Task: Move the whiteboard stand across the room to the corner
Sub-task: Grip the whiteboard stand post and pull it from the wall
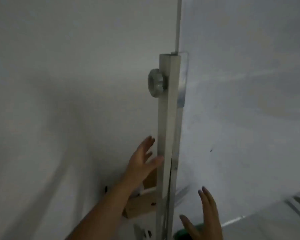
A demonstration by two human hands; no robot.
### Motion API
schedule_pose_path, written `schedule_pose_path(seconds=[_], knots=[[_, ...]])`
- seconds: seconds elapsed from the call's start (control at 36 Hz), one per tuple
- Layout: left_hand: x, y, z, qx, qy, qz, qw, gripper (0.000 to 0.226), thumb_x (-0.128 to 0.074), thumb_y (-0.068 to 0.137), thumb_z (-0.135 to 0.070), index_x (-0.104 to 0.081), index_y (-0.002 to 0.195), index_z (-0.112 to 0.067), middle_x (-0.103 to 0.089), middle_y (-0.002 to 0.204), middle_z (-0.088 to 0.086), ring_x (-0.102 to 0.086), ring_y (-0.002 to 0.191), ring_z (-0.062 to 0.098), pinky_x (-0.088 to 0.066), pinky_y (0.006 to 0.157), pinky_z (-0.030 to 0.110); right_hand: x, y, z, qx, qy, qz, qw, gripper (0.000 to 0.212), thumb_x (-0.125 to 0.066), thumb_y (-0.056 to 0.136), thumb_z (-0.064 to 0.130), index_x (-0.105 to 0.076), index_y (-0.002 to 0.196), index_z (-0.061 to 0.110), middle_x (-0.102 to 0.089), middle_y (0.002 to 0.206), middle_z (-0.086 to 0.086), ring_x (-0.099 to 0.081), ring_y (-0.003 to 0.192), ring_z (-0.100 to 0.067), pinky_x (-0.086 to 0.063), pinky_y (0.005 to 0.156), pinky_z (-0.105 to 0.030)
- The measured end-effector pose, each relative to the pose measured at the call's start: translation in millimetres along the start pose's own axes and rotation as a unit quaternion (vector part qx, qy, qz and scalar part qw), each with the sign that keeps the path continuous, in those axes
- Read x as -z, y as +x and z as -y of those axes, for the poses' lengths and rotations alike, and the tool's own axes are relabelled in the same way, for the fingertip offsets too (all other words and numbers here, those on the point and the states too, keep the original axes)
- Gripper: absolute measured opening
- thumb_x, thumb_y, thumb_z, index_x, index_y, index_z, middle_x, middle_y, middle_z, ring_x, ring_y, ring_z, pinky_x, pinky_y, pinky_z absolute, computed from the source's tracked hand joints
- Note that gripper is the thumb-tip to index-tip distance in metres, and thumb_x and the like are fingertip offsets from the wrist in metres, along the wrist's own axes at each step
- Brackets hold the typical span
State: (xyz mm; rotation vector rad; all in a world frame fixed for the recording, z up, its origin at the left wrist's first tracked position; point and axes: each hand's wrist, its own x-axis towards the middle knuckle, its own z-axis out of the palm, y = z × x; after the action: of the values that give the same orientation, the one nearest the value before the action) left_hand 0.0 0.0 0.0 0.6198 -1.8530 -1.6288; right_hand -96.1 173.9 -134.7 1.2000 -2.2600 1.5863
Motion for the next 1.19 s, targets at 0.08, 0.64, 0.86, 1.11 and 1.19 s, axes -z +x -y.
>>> schedule_pose_path(seconds=[0.08, 0.64, 0.86, 1.11, 1.19], knots=[[3.0, 37.4, -34.3, -0.072, -0.044, 0.121, 0.989, 0.076, -0.083, 0.039, -0.039, -0.044, 0.105, -0.034, -0.057, 0.106, -0.009, -0.061, 0.086, -0.006, -0.050, 0.072, 0.010, -47.6, 12.4, 30.1, -0.045, -0.010, 0.004, 0.999, 0.100, -0.042, 0.061, 0.082, -0.007, 0.139, 0.029, -0.013, 0.147, -0.003, -0.007, 0.134, -0.005, -0.017, 0.099, -0.050], [-70.4, 105.6, -37.6, -0.144, -0.046, 0.365, 0.919, 0.024, -0.069, 0.040, -0.031, -0.047, 0.049, -0.026, -0.055, 0.047, -0.016, -0.052, 0.047, 0.001, -0.045, 0.041, 0.017, -107.1, 63.2, 26.9, -0.332, 0.068, -0.256, 0.905, 0.104, -0.064, 0.054, 0.045, 0.013, 0.123, 0.053, -0.005, 0.154, 0.000, -0.021, 0.138, -0.023, -0.037, 0.106, -0.052], [-136.1, 127.4, -36.5, -0.139, -0.069, 0.396, 0.905, 0.021, -0.068, 0.037, -0.036, -0.053, 0.047, -0.024, -0.055, 0.047, -0.014, -0.052, 0.049, 0.007, -0.049, 0.043, 0.027, -64.1, 83.0, -16.5, -0.354, 0.047, -0.284, 0.890, 0.106, -0.068, 0.053, 0.036, 0.010, 0.123, 0.051, -0.038, 0.137, -0.007, -0.050, 0.111, -0.021, -0.054, 0.086, -0.035], [-233.6, 153.4, -43.0, -0.145, -0.076, 0.393, 0.905, 0.024, -0.071, 0.050, -0.014, -0.047, 0.049, -0.017, -0.054, 0.041, -0.013, -0.049, 0.040, 0.004, -0.042, 0.037, 0.017, 8.3, 116.8, -81.4, -0.365, 0.081, -0.291, 0.881, 0.114, -0.068, 0.052, 0.017, 0.004, 0.140, 0.027, -0.049, 0.118, 0.005, -0.056, 0.096, -0.016, -0.049, 0.068, -0.013], [-271.0, 157.2, -46.8, -0.159, -0.081, 0.413, 0.893, 0.028, -0.073, 0.053, -0.014, -0.046, 0.050, -0.017, -0.052, 0.039, -0.014, -0.048, 0.039, 0.002, -0.040, 0.036, 0.013, 39.6, 123.7, -102.3, -0.365, 0.072, -0.291, 0.881, 0.114, -0.069, 0.051, 0.024, 0.001, 0.140, 0.029, -0.049, 0.119, -0.002, -0.056, 0.096, -0.017, -0.050, 0.068, -0.014]])
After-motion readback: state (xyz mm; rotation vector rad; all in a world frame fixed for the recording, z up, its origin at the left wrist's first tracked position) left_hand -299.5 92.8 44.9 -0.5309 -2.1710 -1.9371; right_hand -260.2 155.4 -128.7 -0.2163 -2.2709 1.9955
